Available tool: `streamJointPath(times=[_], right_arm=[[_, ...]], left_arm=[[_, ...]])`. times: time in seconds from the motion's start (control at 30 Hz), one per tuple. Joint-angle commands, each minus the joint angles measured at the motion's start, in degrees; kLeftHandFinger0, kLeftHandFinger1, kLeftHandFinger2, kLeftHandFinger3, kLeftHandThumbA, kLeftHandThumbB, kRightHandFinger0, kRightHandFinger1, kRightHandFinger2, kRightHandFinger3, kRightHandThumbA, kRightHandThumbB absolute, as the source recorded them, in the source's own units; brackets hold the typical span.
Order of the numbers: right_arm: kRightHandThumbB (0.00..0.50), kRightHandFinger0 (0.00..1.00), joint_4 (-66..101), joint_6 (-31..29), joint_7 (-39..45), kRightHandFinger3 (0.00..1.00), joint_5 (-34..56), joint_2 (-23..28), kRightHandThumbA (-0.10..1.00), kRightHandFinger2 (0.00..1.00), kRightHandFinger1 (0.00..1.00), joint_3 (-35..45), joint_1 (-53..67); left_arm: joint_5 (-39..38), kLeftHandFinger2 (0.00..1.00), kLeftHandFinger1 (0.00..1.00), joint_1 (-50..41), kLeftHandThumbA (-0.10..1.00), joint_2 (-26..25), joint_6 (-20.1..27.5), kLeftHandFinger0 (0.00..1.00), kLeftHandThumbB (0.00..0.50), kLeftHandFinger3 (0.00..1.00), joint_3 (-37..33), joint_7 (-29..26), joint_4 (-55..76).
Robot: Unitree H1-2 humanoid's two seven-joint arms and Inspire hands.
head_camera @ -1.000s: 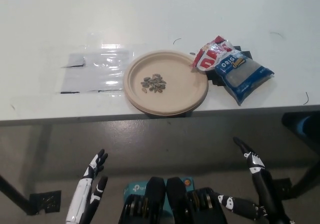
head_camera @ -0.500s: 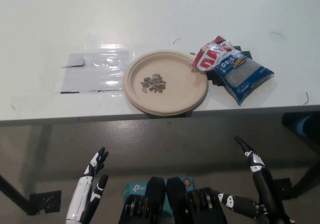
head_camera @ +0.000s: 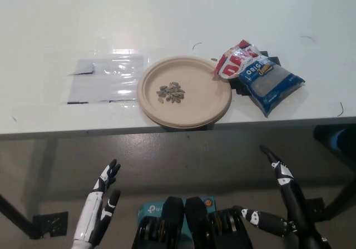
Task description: The robot picks up a small bag of sunflower seeds on the right hand side and take it to the empty plate on the left hand side then pours some sunflower seeds on to the plate.
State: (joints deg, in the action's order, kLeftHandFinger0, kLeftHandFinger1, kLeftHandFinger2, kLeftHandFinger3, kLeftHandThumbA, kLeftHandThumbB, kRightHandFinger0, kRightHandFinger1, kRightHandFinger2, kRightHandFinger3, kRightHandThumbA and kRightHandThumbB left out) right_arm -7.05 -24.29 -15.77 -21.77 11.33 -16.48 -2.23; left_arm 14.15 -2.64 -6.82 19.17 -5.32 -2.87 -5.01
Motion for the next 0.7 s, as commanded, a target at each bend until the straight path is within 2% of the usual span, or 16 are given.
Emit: streamJointPath(times=[0.0, 0.1, 0.23, 0.4, 0.47, 0.53, 0.67], right_arm=[[0.297, 1.00, 1.3, -2.6, 1.0, 1.00, 0.7, 0.0, 1.00, 1.00, 1.00, 0.2, -1.8], [0.303, 1.00, 1.4, -2.6, 1.1, 1.00, 0.2, -0.1, 1.00, 1.00, 1.00, 0.5, -1.4], [0.303, 1.00, 1.5, -2.6, 1.6, 1.00, 0.6, -0.1, 1.00, 1.00, 1.00, 0.4, -1.3], [0.278, 1.00, 1.4, -2.6, 1.8, 1.00, 0.0, -1.1, 1.00, 1.00, 1.00, 1.2, -2.2], [0.277, 1.00, 2.0, -2.4, 2.0, 1.00, 0.3, -1.8, 1.00, 1.00, 1.00, 1.6, -2.7], [0.298, 1.00, 4.1, -0.2, 2.6, 1.00, 0.5, -2.7, 1.00, 1.00, 1.00, 2.0, -3.2], [0.272, 1.00, 4.1, 0.2, 2.9, 1.00, -0.5, -3.8, 1.00, 1.00, 1.00, 2.4, -3.1]], left_arm=[[1.3, 1.00, 1.00, 1.0, 1.00, -0.3, 1.1, 1.00, 0.217, 1.00, 0.6, -0.9, 1.1], [1.0, 1.00, 1.00, 0.8, 1.00, -0.2, 0.5, 1.00, 0.238, 1.00, 0.5, -0.4, 1.7], [1.1, 1.00, 1.00, 0.2, 1.00, -0.1, 0.4, 1.00, 0.211, 1.00, 0.5, -0.4, 2.0], [1.6, 1.00, 1.00, 0.3, 1.00, -0.1, 0.3, 1.00, 0.213, 1.00, 0.8, -0.8, 2.2], [1.8, 1.00, 1.00, 0.4, 1.00, -0.1, 0.3, 1.00, 0.208, 1.00, 0.9, -0.7, 2.2], [1.5, 1.00, 1.00, 0.0, 1.00, 0.2, 0.0, 1.00, 0.204, 1.00, 0.8, -0.6, 2.6], [1.8, 1.00, 1.00, -0.9, 1.00, 0.4, 0.0, 1.00, 0.207, 1.00, 0.6, -0.5, 2.9]])
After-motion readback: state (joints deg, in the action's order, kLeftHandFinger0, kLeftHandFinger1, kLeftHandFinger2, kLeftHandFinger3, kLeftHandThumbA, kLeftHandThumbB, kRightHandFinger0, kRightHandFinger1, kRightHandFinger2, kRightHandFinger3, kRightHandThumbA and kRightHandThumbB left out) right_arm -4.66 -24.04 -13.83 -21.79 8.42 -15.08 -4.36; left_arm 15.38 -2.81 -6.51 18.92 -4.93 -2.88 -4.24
